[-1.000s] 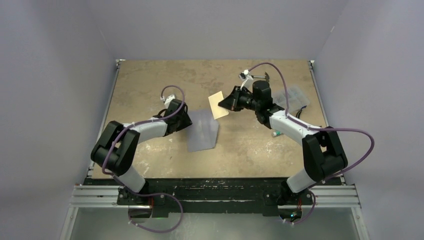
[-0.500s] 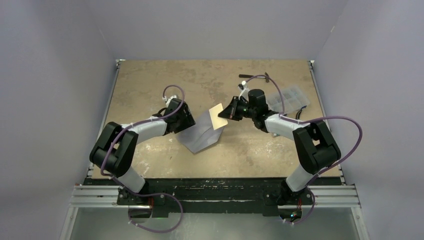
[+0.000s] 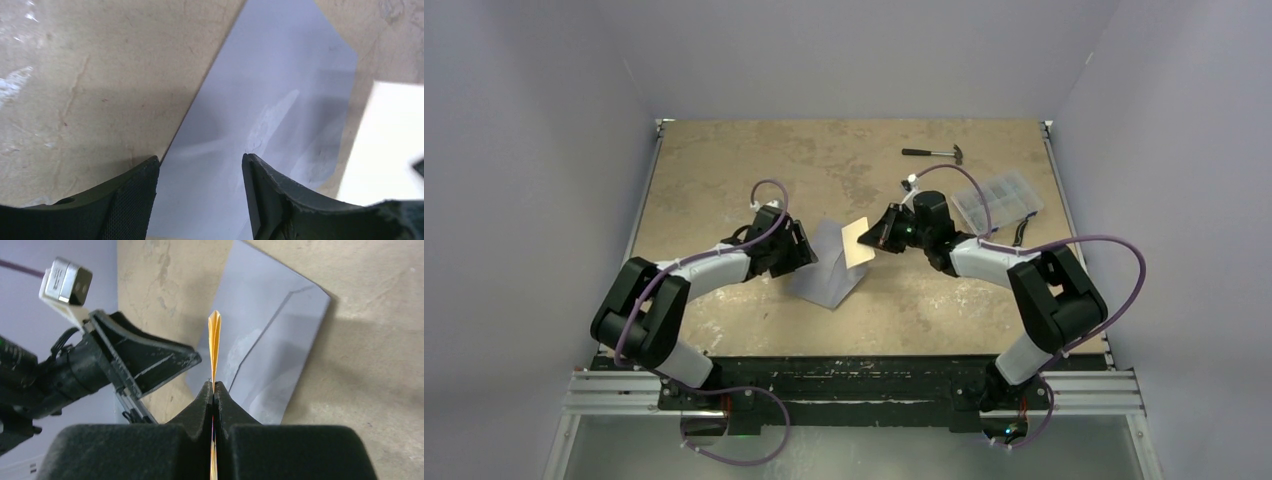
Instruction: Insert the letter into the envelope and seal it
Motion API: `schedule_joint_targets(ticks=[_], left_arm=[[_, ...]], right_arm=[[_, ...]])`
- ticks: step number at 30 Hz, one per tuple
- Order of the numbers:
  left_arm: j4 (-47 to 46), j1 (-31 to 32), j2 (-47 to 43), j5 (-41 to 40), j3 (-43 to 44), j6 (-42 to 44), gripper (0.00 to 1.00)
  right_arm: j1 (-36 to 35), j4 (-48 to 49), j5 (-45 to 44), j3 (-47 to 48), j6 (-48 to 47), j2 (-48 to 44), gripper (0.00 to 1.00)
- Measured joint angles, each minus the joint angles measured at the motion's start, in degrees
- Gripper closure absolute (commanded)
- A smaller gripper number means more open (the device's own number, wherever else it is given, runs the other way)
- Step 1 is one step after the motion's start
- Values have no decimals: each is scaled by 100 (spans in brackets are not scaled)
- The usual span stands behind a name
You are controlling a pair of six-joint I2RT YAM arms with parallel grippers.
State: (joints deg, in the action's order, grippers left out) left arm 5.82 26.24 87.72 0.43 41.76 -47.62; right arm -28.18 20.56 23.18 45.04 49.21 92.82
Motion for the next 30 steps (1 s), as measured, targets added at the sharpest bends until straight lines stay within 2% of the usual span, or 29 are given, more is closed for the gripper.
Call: schedule_joint_targets(ticks=[10, 18, 30], left_arm=[[160, 2, -170, 485, -142, 24, 39], [247, 2, -35, 520, -7, 81, 40], [50, -2, 164, 890, 68, 227, 44]], right_arm=[[0, 101, -566, -146, 391, 245, 100], [-208, 164, -610, -144, 398, 1067, 100], [-599, 254, -601, 0, 595, 1283, 100]])
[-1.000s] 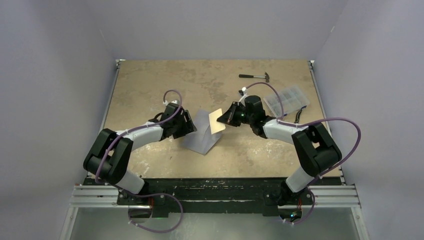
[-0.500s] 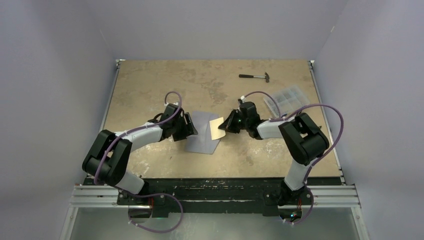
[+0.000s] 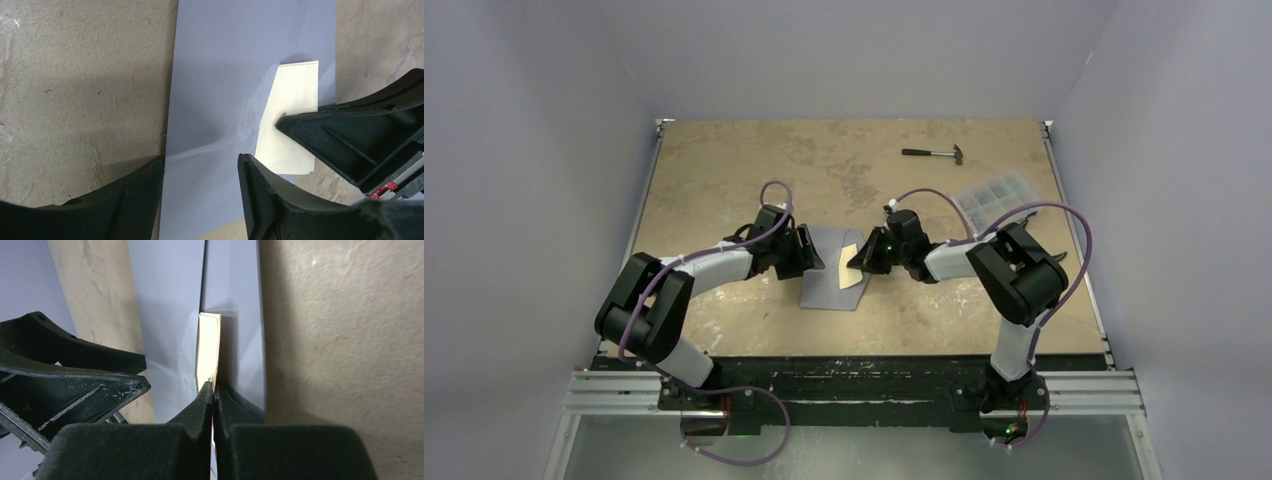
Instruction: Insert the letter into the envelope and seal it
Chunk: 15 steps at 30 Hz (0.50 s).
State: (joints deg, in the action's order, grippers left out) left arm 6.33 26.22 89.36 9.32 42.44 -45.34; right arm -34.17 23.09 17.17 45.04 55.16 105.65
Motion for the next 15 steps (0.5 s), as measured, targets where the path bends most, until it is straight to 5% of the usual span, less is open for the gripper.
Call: schedule_joint_targets(ticks=[7, 15], left_arm=[[-63, 0, 42, 212, -4, -4, 44], [-13, 4, 52, 155, 15, -101, 45]], right_arm=[[-118, 13, -15, 28, 101, 15, 100], [-162, -125, -173, 79, 63, -162, 47]])
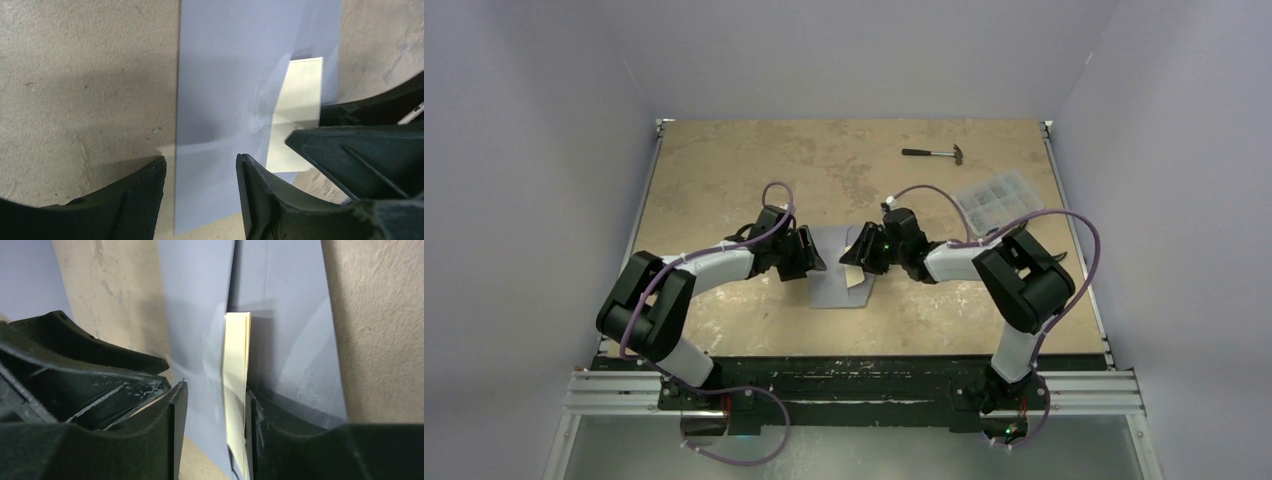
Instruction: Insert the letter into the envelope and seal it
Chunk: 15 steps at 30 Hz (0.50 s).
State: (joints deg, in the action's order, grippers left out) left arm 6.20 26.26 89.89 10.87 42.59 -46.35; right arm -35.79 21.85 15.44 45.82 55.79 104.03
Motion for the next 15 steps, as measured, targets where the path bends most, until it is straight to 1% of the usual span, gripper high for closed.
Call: schedule_joint_targets(ticks=[2, 4, 6, 7, 11, 15], left_arm=[[94, 7, 0, -61, 42, -15, 45], [203, 7, 2, -103, 92, -17, 44], [315, 7, 13, -146, 146, -15, 44], [361, 7, 24, -157, 177, -15, 44], [463, 4, 94, -142, 273, -15, 44], [442, 0, 118, -70, 280, -46, 44]], right_arm=[[-22, -284, -173, 46, -127, -225, 38], [-22, -562, -356, 120, -234, -409, 35], [-22, -837, -560, 216, -343, -584, 34], [-22, -962, -658, 275, -400, -636, 34], [-22, -1403, -975, 468, -595, -691, 44], [-22, -1829, -1154, 595, -765, -614, 48]])
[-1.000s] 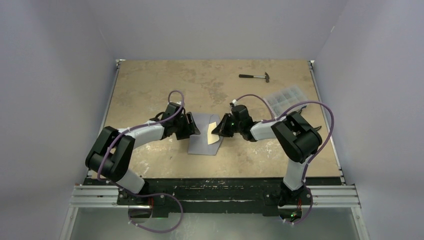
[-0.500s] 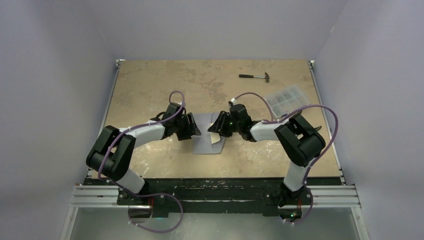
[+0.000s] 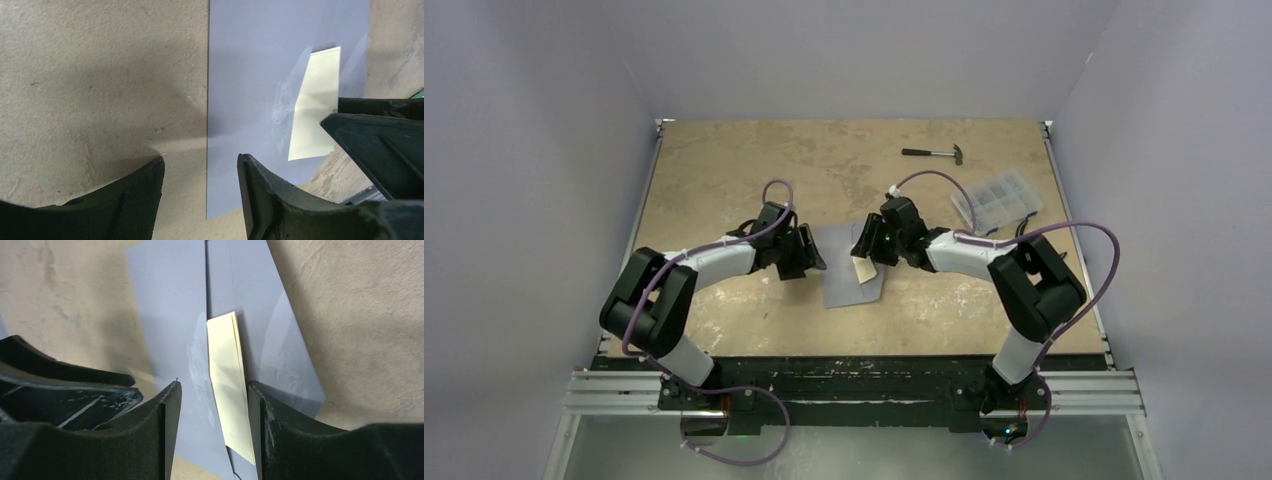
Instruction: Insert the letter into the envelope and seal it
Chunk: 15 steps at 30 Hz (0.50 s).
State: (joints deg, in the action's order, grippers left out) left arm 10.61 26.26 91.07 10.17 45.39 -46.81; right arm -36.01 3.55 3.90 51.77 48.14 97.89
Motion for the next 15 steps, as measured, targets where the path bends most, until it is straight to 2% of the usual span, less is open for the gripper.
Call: schedule_joint_targets(ticks=[7, 15], left_arm=[[-254, -2, 144, 258, 15, -107, 46], [-623, -4, 459, 710, 79, -321, 52]], right_arm=[[0, -365, -199, 356, -361, 450, 73], [2, -315, -4, 404, -428, 564, 82]])
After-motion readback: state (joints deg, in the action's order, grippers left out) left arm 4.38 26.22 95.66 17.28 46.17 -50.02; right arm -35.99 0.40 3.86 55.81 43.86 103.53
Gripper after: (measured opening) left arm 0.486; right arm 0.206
